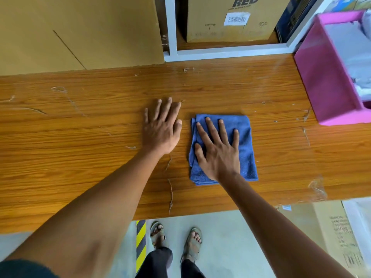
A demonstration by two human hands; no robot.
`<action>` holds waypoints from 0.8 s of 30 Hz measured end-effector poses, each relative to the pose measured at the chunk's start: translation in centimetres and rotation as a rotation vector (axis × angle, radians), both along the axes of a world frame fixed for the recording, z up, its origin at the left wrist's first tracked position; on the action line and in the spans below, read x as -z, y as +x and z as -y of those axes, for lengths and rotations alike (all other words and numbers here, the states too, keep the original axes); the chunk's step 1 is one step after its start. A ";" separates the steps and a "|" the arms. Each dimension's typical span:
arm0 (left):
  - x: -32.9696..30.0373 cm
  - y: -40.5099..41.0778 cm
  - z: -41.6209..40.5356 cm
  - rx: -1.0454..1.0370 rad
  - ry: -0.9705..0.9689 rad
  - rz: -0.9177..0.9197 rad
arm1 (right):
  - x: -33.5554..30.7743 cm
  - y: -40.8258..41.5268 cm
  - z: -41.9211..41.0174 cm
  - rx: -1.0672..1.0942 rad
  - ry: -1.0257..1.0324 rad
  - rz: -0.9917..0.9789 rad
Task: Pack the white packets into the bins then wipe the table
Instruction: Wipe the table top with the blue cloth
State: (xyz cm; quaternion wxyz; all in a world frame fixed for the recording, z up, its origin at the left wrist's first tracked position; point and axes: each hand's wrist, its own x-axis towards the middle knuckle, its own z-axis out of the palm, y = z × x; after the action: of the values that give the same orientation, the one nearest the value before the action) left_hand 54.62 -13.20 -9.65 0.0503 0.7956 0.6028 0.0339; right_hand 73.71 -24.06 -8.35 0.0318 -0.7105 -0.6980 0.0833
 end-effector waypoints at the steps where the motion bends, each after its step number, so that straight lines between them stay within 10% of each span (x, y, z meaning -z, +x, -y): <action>1: 0.1 0.0 0.2 -0.007 0.008 0.002 | 0.0 0.1 -1.0 -0.004 -0.004 0.001; 10: 0.7 0.1 -0.4 -0.004 0.039 0.028 | 0.0 2.6 -16.6 0.020 -0.040 0.030; 18: 0.4 0.0 -0.5 -0.006 0.036 0.017 | 0.1 0.8 -2.6 -0.036 0.005 0.009; 24: 0.9 -0.1 -0.3 0.010 0.053 0.027 | 0.0 1.4 -7.7 -0.019 -0.008 -0.002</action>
State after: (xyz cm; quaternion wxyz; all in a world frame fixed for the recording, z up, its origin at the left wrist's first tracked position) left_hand 54.56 -12.86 -10.51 0.0375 0.7993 0.5967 0.0603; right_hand 75.16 -16.34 -8.40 0.0290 -0.7037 -0.7045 0.0871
